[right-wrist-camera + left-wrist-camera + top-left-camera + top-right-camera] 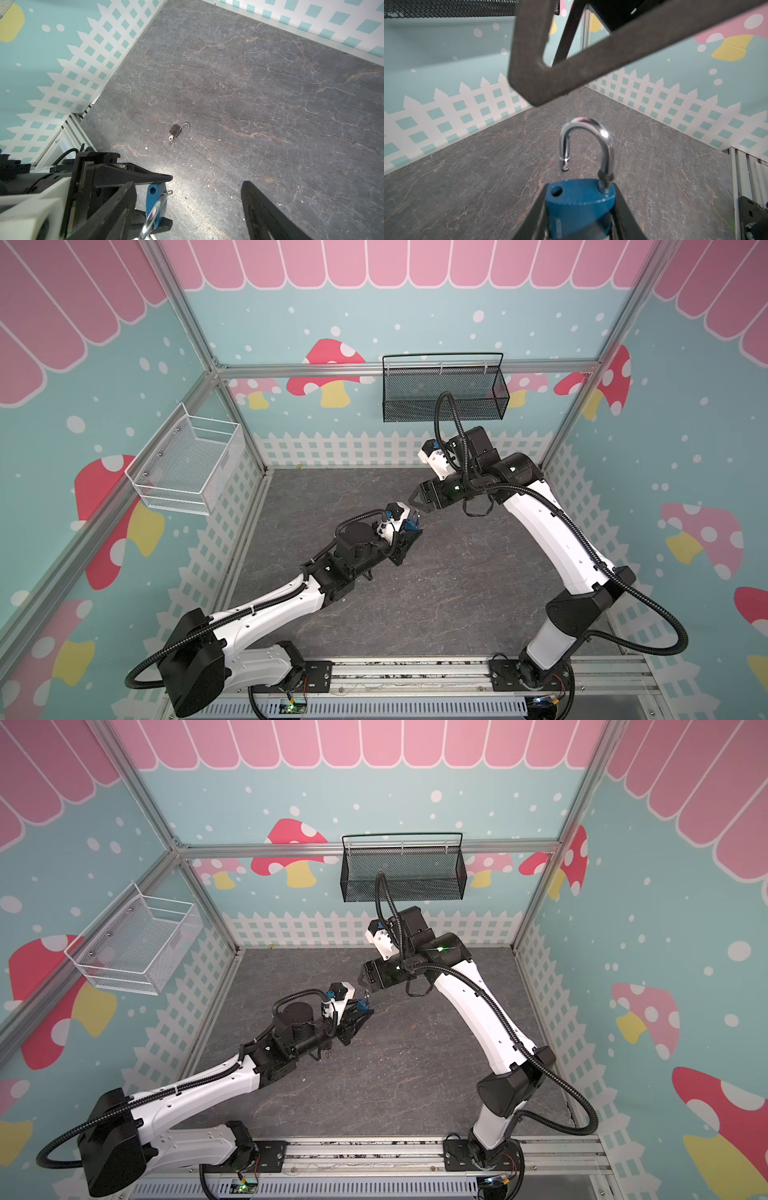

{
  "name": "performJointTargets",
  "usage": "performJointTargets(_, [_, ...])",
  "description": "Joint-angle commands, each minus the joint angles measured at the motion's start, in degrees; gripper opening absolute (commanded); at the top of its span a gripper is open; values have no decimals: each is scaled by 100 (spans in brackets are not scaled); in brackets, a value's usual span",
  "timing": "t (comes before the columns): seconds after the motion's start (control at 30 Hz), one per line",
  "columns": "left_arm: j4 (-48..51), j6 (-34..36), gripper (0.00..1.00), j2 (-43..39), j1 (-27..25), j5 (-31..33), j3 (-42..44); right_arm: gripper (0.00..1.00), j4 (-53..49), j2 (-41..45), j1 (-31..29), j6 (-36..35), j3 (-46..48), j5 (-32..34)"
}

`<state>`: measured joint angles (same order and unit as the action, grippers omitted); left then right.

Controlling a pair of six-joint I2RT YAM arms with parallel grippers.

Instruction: Unlock with the key

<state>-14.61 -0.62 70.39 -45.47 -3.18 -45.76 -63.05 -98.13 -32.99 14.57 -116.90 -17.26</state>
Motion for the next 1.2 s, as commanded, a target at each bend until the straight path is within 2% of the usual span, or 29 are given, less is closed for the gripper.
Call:
performJointTargets(0.0, [-278, 140, 0, 5, -14, 94, -200, 82, -146, -101, 5, -108, 92, -65])
performJointTargets(0.4, [-319, 205, 0, 6, -14, 150, -153, 82, -449, -150, 19, -130, 121, 951])
performJointTargets(0.77, [-434, 129, 0, 37, 2, 311, -126, 82, -180, 270, 16, -62, 710, 169])
performJointTargets(0.9, [-574, 5, 0, 27, 47, 345, -60, 82, -173, 407, 21, 26, 1015, 704])
performJointTargets(1.0, [-512, -34, 0, 53, 56, 330, -80, 83, -102, 470, 25, 94, 1003, 720])
performJointTargets(1.17, [54, -375, 0, 104, 50, 543, -193, 86, 69, 670, 225, 290, 1208, 1369])
